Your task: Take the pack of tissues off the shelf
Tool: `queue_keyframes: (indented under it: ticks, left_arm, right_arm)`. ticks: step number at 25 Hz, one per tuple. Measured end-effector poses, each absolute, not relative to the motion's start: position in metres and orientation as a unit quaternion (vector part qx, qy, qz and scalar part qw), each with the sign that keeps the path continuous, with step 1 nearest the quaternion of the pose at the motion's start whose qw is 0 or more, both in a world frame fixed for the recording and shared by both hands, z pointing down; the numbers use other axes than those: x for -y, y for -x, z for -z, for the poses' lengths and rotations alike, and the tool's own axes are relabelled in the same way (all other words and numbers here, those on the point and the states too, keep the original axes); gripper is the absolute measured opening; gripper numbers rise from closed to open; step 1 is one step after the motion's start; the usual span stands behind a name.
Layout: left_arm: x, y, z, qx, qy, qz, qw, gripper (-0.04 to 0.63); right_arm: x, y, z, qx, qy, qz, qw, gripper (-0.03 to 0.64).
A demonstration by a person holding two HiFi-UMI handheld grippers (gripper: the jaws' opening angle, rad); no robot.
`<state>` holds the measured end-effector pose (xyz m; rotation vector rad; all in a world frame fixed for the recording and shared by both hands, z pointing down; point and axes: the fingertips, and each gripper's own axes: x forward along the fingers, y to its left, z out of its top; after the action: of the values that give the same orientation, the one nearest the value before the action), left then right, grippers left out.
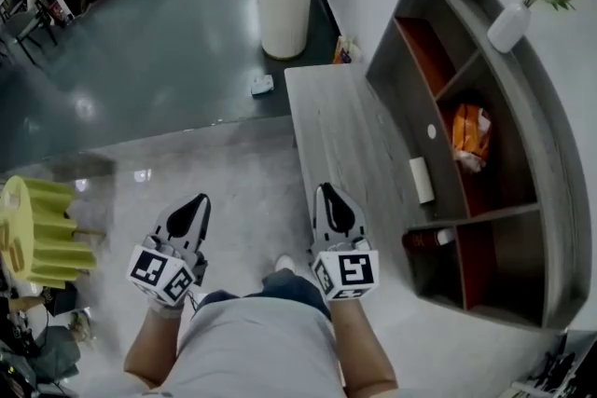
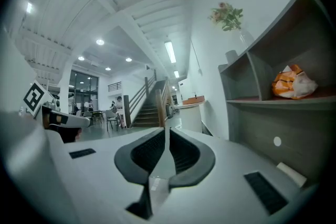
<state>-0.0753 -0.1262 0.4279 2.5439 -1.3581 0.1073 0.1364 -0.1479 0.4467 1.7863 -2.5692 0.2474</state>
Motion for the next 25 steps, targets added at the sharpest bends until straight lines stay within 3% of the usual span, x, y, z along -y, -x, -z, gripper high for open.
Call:
queue_keyframes:
  ticks: [21, 25]
  left_arm:
    - [0.219, -0.049, -0.420, 0.316, -0.940, -0.063, 0.112, 0.015]
    - [0.231, -0.067, -0.419, 0.287, -0.950, -0.061, 0.108, 0.015]
  right_arm:
    - [0.172, -0.348, -0.414, 0.633, -0.773, -0.036, 0.017, 0.025]
    - [0.163, -0.379, -0.405, 0.591, -0.806, -0.025, 0.030, 0.074]
